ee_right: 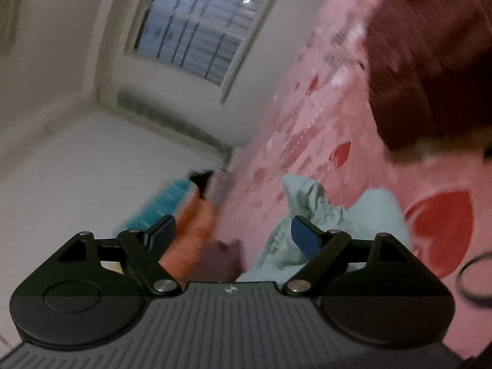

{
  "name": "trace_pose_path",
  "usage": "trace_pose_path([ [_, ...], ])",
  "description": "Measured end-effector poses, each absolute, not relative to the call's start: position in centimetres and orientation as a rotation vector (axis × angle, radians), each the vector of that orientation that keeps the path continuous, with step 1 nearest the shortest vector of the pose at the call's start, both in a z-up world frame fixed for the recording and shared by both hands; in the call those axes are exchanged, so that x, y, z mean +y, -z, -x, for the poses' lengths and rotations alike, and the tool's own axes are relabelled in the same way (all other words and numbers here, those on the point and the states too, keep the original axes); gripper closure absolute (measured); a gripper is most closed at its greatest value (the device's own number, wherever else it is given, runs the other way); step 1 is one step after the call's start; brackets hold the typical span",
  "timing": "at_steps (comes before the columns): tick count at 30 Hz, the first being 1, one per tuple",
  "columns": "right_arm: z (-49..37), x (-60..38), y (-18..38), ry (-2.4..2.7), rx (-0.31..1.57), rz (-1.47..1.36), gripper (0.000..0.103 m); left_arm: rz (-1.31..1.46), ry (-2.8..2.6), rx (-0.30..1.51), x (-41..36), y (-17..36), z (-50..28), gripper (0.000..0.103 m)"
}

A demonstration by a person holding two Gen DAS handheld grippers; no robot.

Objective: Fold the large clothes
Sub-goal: 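Release the hem and press the folded jacket flat with both grippers open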

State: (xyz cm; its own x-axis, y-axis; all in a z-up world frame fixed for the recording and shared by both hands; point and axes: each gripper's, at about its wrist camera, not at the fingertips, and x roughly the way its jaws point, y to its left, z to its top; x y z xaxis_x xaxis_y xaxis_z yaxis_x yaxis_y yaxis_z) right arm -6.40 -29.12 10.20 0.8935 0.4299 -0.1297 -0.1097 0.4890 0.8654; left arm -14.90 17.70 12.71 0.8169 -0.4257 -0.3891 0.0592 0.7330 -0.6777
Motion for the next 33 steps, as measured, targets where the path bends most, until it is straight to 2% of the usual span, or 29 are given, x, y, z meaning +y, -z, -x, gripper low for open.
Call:
trace_pose_path([
  [6, 5.8, -20.3, -12.3, -0.234, 0.477, -0.372, 0.001, 0.387, 0.472, 0.669, 8.3, -11.0, 12.6, 0.040],
  [11, 5.3, -15.1, -9.5, -0.205, 0.548, -0.071, 0.004, 0.094, 0.525, 0.682, 2.5, -8.2, 11.0, 0.040],
  [15, 3.5, -13.7, -7.6, -0.139, 0.523, 0.098, 0.005, 0.054, 0.481, 0.673, 2.1, -7.0, 9.0, 0.040],
  [20, 0.0, -15.0, -6.6, -0.036, 0.491, 0.114, 0.005, 0.063, 0.350, 0.660, 2.7, -6.4, 6.2, 0.041],
  [23, -1.2, -15.9, -6.1, -0.025, 0.503, 0.059, 0.001, 0.093, 0.259, 0.668, 3.8, -6.2, 4.7, 0.041],
  [33, -4.9, -18.4, -4.0, -0.005, 0.593, -0.106, 0.000, 0.121, 0.076, 0.672, 7.7, -3.9, 3.3, 0.041],
])
